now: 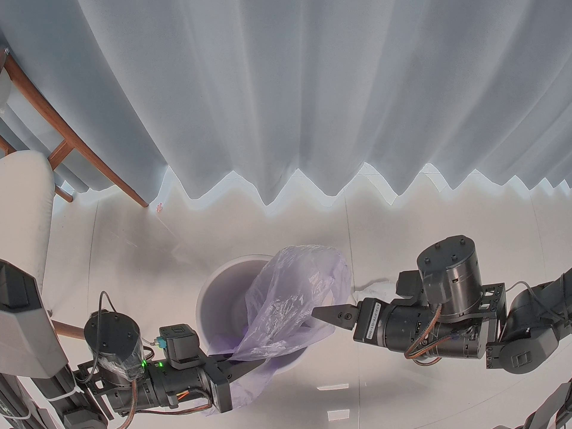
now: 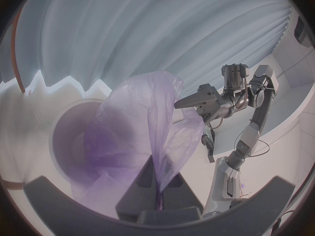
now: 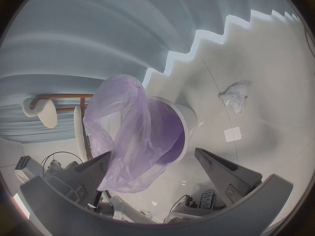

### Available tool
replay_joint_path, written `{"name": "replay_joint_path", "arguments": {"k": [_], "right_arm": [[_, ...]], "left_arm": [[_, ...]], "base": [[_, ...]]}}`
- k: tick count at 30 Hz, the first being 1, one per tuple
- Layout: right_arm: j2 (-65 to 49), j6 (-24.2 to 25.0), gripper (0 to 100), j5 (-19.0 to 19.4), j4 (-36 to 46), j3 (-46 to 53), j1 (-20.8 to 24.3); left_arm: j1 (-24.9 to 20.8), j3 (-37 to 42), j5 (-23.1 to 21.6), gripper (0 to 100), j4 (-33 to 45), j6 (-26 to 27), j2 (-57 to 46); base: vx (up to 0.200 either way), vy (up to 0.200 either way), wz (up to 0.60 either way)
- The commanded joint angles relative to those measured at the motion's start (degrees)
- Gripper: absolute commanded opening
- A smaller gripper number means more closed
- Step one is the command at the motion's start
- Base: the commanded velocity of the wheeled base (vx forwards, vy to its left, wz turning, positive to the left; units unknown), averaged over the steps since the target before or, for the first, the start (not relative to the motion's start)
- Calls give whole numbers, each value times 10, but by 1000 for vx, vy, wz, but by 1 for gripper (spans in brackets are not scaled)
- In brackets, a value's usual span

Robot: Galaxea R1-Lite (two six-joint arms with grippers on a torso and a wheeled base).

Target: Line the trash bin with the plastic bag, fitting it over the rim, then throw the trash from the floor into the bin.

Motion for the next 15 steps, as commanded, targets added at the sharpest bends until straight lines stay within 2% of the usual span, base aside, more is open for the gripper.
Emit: {"name": "replay_joint_path", "arguments": {"k": [1, 14, 15], "right_arm": [[20, -1, 100, 0, -1, -4, -6], [63, 4, 100, 3, -8, -24, -5], [63, 4, 0, 3, -12, -26, -4]], "left_arm": [[0, -1, 0, 0, 0, 0, 0], [4, -4, 1, 0, 0, 0, -9], [4, -4, 0, 0, 0, 0, -9]], "base": [[0, 0, 0], [0, 0, 0], [0, 0, 0]]}}
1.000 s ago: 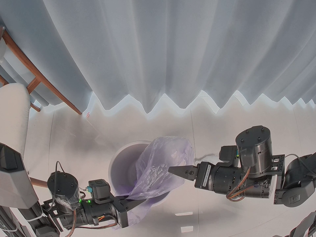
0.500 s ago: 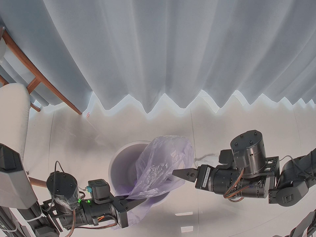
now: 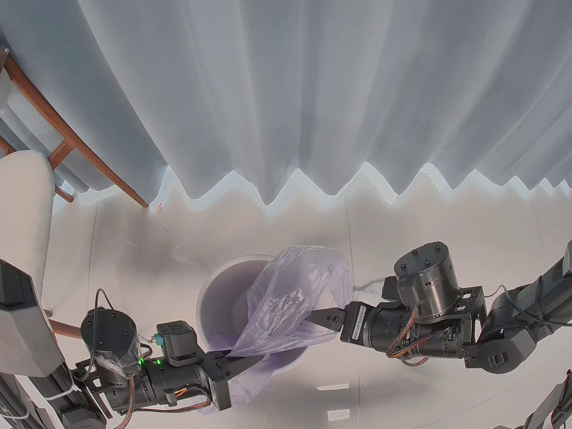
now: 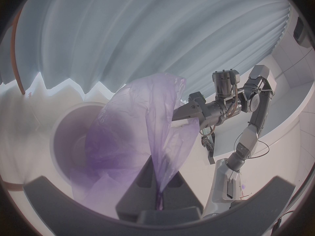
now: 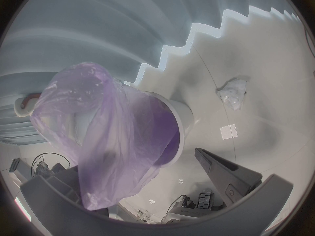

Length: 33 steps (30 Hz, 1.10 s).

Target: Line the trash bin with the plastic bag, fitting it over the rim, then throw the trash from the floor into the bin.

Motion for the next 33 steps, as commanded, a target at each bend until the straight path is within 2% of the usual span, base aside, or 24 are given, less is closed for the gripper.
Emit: {"name": "replay_joint_path", "arguments": {"k": [1, 10, 25, 29, 31, 33], "right_arm": [[11, 0, 0, 1, -8, -6, 2], [14, 25, 0, 1, -17, -7, -1], [3, 2, 0, 8, -46, 0, -12], [-7, -26, 0, 12, -66, 33, -9], [-8, -58, 0, 23, -111, 62, -9], [-1, -63, 0, 29, -152, 75, -9]], "left_arm": [[1, -1, 0, 0, 0, 0, -1], [4, -1, -1, 0, 0, 9, 18], [21, -14, -1, 0, 0, 5, 44], [16, -13, -1, 0, 0, 6, 50], [10, -12, -1, 0, 0, 6, 48], [7, -12, 0, 0, 0, 6, 47]], "base": [[0, 0, 0], [0, 0, 0], [0, 0, 0], [0, 0, 0], [0, 0, 0], [0, 0, 0]]}}
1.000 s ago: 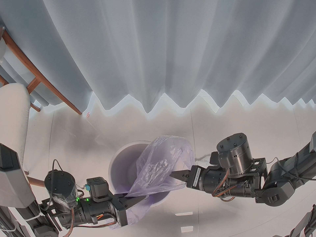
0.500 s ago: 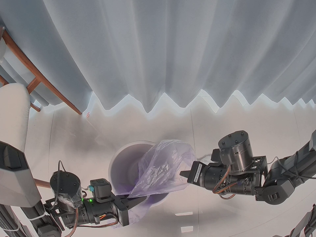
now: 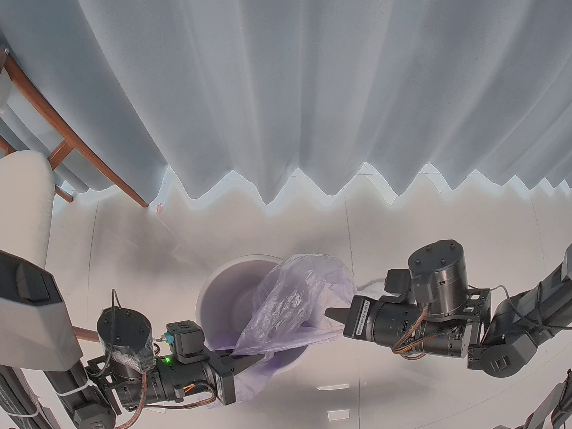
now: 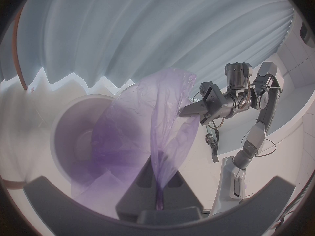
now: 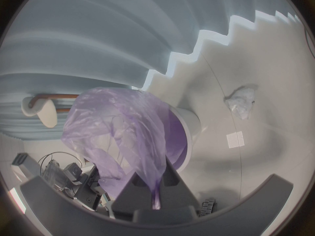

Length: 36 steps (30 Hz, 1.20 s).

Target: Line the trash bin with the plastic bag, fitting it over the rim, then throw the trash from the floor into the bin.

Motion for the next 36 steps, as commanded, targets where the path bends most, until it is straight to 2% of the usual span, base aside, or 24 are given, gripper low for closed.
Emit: {"name": "replay_joint_path", "arguments": {"k": [1, 9, 16, 30, 36], "right_arm": [[4, -23, 0, 15, -69, 43, 0], [36, -28, 0, 36, -81, -1, -1], [32, -44, 0, 63, -109, 36, -5], [19, -28, 0, 63, -133, 50, -8], [23, -28, 0, 63, -135, 47, -18]], "left_arm": [[-9, 3, 1, 0, 0, 0, 2], [-3, 0, 1, 0, 0, -1, 6], [-6, 4, 1, 0, 0, 3, 4], [-23, 11, 1, 0, 0, 2, 6], [-49, 20, 0, 0, 0, 2, 16]], "base": [[0, 0, 0], [0, 0, 0], [0, 0, 0], [0, 0, 0], [0, 0, 0]]}}
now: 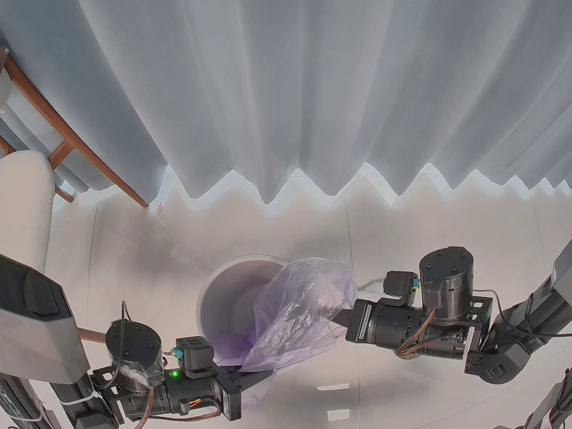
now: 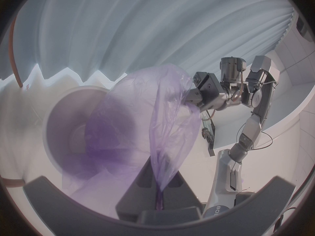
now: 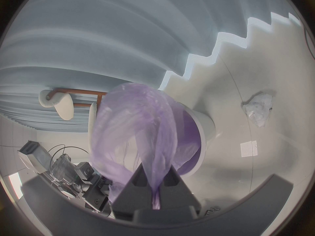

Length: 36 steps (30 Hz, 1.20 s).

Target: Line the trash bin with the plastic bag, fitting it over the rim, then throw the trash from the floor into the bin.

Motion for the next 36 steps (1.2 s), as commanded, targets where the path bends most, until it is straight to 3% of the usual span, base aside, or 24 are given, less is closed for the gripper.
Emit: {"name": "replay_joint_path", "arguments": {"k": [1, 12, 13, 17, 19, 24, 31, 32, 35, 36], "right_arm": [[2, -1, 0, 0, -3, -4, -9], [-2, -4, 0, 16, -42, 4, -39], [-4, -4, 0, 16, -42, 4, -39], [-4, -4, 0, 16, -42, 5, -39], [-4, -4, 0, 17, -42, 5, -41], [-4, -4, 0, 17, -42, 3, -49], [-4, -4, 0, 17, -43, 2, -55], [-5, -5, 0, 17, -42, 1, -56], [-4, -5, 0, 17, -42, 1, -57], [-3, -5, 0, 17, -42, 2, -57]], "left_arm": [[-20, 5, 0, 0, 0, 0, 10], [-44, 12, 0, 0, 0, -2, 27], [-41, 6, 0, 100, -1, -3, 34], [-26, -7, 6, 100, -1, -6, 29], [3, -18, 30, 100, -1, -20, -8], [28, -30, 37, 100, 2, -102, -91], [75, -41, 45, 100, 22, -91, -113], [101, -41, 47, 100, 31, -67, -114], [118, -41, 65, 100, 35, -41, -121], [116, -41, 97, 100, 52, -14, -139]], "base": [[0, 0, 0], [0, 0, 0], [0, 0, 0], [0, 0, 0], [0, 0, 0], [0, 0, 0], [0, 0, 0], [0, 0, 0], [0, 0, 0], [0, 0, 0]]}}
